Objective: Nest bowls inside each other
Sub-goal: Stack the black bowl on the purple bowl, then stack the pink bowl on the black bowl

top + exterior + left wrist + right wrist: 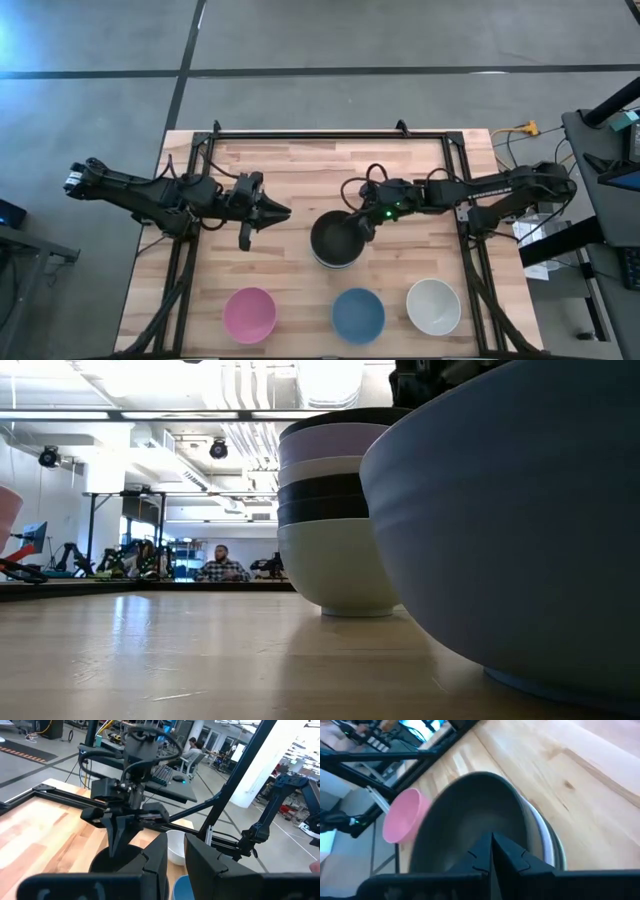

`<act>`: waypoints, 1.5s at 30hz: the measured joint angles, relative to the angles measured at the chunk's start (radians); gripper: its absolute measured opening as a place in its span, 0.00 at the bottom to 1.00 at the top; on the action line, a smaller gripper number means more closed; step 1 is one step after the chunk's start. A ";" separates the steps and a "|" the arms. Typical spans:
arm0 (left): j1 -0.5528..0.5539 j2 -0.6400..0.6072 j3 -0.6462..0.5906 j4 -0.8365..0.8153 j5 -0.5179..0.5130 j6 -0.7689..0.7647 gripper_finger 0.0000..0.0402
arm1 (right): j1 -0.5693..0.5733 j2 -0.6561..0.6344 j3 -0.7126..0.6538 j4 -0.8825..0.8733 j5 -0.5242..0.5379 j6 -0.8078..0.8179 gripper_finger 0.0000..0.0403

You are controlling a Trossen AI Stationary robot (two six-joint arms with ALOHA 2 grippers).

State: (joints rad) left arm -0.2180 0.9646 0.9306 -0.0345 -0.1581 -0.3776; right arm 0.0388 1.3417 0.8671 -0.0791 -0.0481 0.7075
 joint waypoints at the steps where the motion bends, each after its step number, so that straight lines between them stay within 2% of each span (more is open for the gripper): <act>1: 0.000 0.000 0.000 0.000 0.000 -0.002 0.12 | -0.002 0.000 0.002 -0.007 0.000 -0.002 0.02; 8: 0.000 0.000 0.001 0.000 0.000 -0.003 0.12 | -0.013 -0.001 0.027 -0.070 -0.002 -0.008 0.02; 18: 0.000 0.000 0.002 0.001 0.001 -0.009 0.12 | -0.013 -0.012 0.029 -0.059 -0.007 -0.009 0.02; 21: 0.000 -0.005 0.002 -0.018 0.079 -0.014 0.12 | -0.013 -0.038 0.029 -0.032 -0.012 -0.008 0.02; 25: -0.007 -0.035 0.002 -0.184 0.279 -0.148 0.12 | -0.001 -0.098 0.029 -0.014 -0.013 -0.011 0.02; 29: -0.095 -0.050 -0.003 -0.446 0.401 -0.271 0.12 | 0.022 -0.165 0.029 -0.012 0.000 -0.012 0.02; 33: -0.257 -0.054 -0.008 -0.601 0.414 -0.316 0.12 | 0.062 -0.220 0.029 -0.011 0.094 -0.011 0.02; 38: -0.386 -0.040 -0.058 -0.606 0.409 -0.377 0.12 | 0.118 -0.260 0.029 -0.014 0.236 -0.008 0.02; 41: -0.399 -0.028 -0.096 -0.606 0.406 -0.403 0.12 | 0.138 -0.263 0.029 -0.013 0.285 -0.008 0.02; 45: -0.392 -0.012 -0.147 -0.606 0.393 -0.451 0.12 | 0.141 -0.253 0.029 -0.012 0.288 -0.004 0.02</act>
State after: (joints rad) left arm -0.6100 0.9528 0.7834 -0.6403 0.2350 -0.8285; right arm 0.1795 1.0887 0.8963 -0.0913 0.2394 0.7033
